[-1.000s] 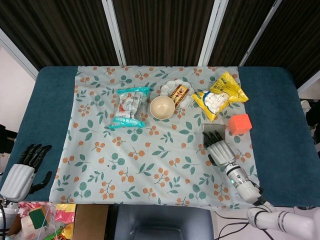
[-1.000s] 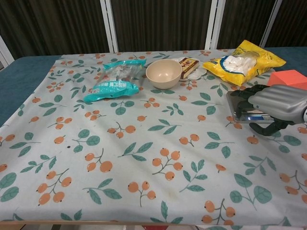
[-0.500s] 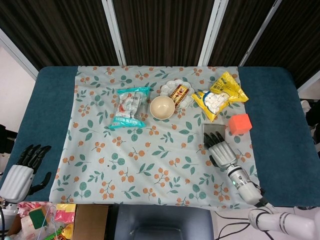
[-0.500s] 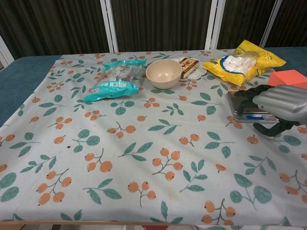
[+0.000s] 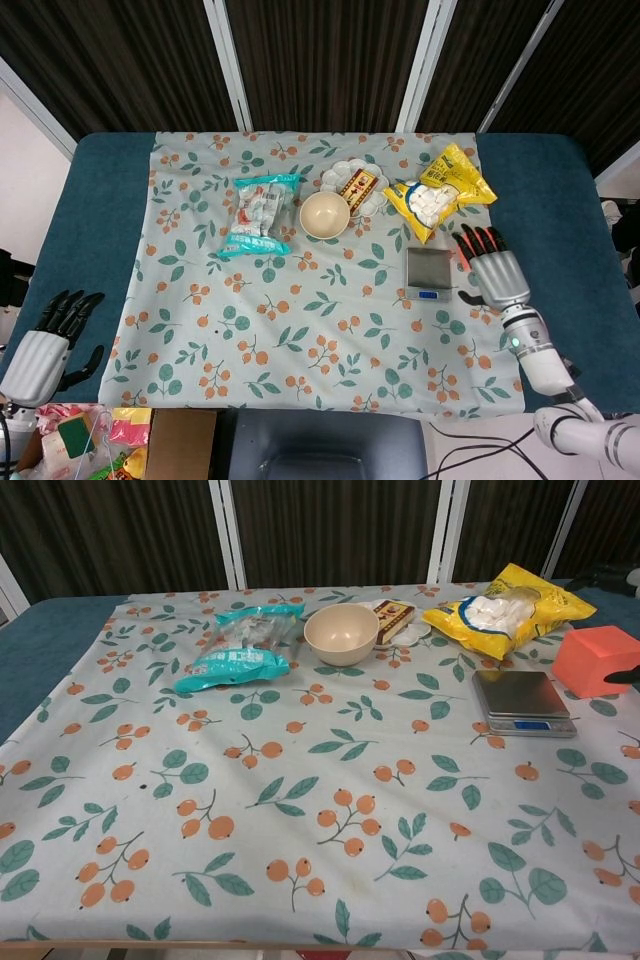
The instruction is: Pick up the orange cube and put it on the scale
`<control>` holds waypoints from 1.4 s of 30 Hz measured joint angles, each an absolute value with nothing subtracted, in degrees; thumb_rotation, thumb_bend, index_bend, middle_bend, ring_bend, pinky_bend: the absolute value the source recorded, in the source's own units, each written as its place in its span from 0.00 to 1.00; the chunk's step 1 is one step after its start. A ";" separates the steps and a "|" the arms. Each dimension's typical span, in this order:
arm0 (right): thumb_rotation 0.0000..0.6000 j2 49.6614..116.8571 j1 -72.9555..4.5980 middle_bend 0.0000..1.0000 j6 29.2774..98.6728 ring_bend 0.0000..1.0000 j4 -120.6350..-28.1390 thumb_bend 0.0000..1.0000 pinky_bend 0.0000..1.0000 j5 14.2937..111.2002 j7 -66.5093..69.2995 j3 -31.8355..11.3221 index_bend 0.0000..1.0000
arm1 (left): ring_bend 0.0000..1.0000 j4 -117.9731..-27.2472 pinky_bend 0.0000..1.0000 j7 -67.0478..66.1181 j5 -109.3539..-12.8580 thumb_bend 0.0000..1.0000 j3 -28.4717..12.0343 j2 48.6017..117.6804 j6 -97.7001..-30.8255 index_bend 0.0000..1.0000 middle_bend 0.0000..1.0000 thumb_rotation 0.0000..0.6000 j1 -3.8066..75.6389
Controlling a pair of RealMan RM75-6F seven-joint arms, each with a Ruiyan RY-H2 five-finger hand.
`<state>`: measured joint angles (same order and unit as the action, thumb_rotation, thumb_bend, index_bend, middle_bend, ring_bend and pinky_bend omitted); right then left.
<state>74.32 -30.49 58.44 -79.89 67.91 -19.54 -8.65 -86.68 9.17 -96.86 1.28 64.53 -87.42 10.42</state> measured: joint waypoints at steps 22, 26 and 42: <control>1.00 81.59 -40.67 0.00 39.58 0.00 -58.27 0.25 0.00 47.84 -28.16 -9.25 0.08 | 0.07 -86.51 0.07 7.60 -94.43 0.44 0.53 65.14 -85.56 0.00 0.11 1.00 10.73; 1.00 83.44 -41.56 0.00 38.99 0.00 -55.70 0.25 0.00 47.31 -28.60 -8.87 0.16 | 0.07 -86.52 0.07 7.38 -93.98 0.44 0.50 65.13 -85.05 0.01 0.11 1.00 10.76; 1.00 86.81 -41.85 0.36 43.31 0.18 -51.55 0.50 0.00 51.45 -25.32 -8.99 0.80 | 0.08 -86.83 0.07 7.02 -94.24 0.44 0.68 64.91 -85.36 0.01 0.12 1.00 10.47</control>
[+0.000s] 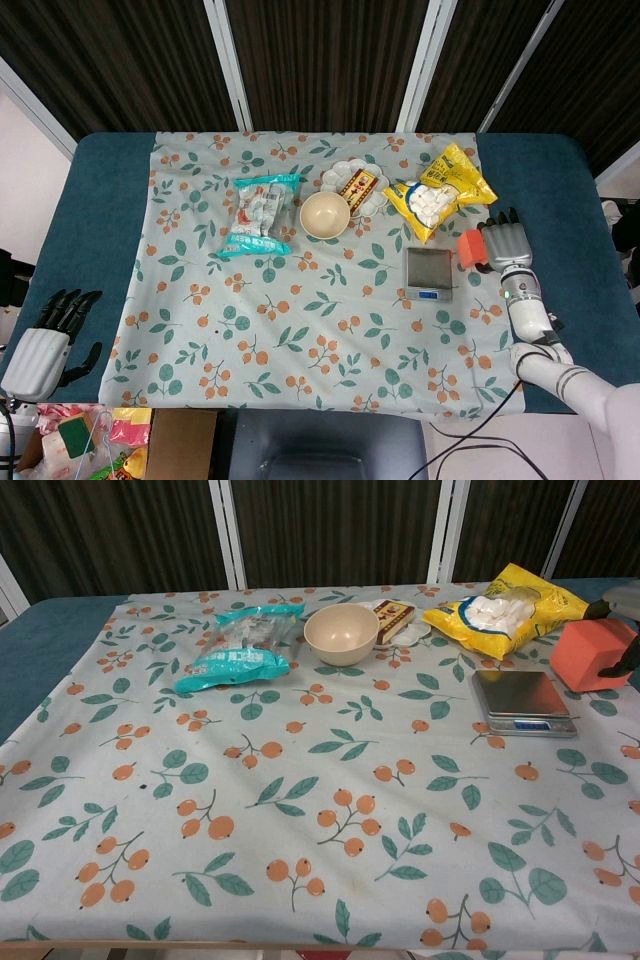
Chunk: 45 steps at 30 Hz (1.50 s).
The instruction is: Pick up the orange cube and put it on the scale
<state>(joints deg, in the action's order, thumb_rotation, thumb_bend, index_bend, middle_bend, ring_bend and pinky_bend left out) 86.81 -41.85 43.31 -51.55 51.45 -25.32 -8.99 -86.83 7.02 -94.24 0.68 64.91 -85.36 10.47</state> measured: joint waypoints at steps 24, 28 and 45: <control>1.00 79.92 -41.91 0.37 51.20 0.18 -74.85 0.50 0.00 56.01 -34.15 -8.13 0.49 | 0.08 -86.73 0.06 7.78 -94.85 0.44 0.56 64.48 -87.69 0.00 0.12 1.00 9.36; 1.00 81.18 -42.61 0.34 50.98 0.15 -74.09 0.49 0.00 55.15 -35.28 -8.06 0.35 | 0.08 -86.64 0.07 8.30 -94.99 0.44 0.47 64.33 -88.31 0.00 0.12 1.00 9.12; 1.00 78.07 -42.51 0.17 50.98 0.03 -78.55 0.25 0.00 51.52 -36.39 -7.19 0.01 | 0.08 -86.20 0.07 8.72 -95.39 0.44 0.43 64.46 -88.43 0.00 0.12 1.00 9.10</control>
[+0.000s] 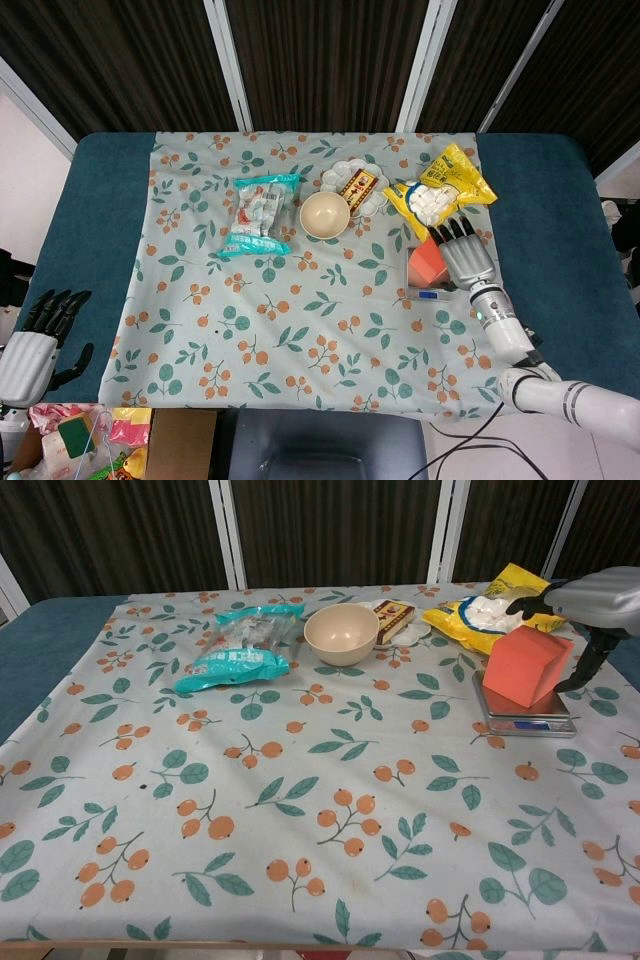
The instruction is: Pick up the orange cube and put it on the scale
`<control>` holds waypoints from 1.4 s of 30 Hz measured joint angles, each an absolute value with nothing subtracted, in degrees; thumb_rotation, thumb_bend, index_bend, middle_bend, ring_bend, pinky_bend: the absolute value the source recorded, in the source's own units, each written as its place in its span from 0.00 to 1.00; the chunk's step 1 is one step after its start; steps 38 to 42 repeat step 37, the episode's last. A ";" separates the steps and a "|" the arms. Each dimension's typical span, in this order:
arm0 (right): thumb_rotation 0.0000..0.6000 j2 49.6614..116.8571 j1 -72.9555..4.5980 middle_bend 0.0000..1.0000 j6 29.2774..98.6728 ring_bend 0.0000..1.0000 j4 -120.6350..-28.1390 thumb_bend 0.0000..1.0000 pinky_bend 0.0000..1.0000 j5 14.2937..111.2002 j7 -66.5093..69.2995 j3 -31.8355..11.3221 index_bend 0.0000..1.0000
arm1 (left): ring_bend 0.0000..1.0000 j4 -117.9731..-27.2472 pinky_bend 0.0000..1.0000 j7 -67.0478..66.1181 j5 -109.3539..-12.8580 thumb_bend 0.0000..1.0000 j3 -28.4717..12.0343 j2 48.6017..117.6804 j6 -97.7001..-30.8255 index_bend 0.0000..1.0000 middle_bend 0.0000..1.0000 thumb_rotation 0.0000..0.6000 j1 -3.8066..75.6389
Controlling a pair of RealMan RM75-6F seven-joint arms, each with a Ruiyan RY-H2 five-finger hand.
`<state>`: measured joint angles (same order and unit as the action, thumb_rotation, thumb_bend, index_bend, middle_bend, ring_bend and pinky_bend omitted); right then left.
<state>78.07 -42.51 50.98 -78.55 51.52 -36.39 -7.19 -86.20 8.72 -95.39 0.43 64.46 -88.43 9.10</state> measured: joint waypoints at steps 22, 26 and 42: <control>1.00 66.14 -10.98 0.00 92.57 0.00 -95.61 0.21 0.00 78.85 -11.25 2.47 0.00 | 0.08 -86.09 0.06 7.60 -98.56 0.44 1.31 65.08 -91.39 0.00 0.09 1.00 8.12; 1.00 66.66 -7.85 0.00 95.48 0.00 -93.56 0.21 0.00 82.89 -8.30 3.52 0.00 | 0.05 -86.78 0.06 6.90 -98.91 0.44 1.82 64.87 -91.72 0.00 0.05 1.00 7.59; 1.00 67.25 -6.30 0.00 93.07 0.00 -92.82 0.21 0.00 85.74 -9.23 2.80 0.00 | 0.01 -89.84 0.05 7.40 -100.73 0.44 4.59 62.57 -91.76 0.00 0.03 1.00 6.10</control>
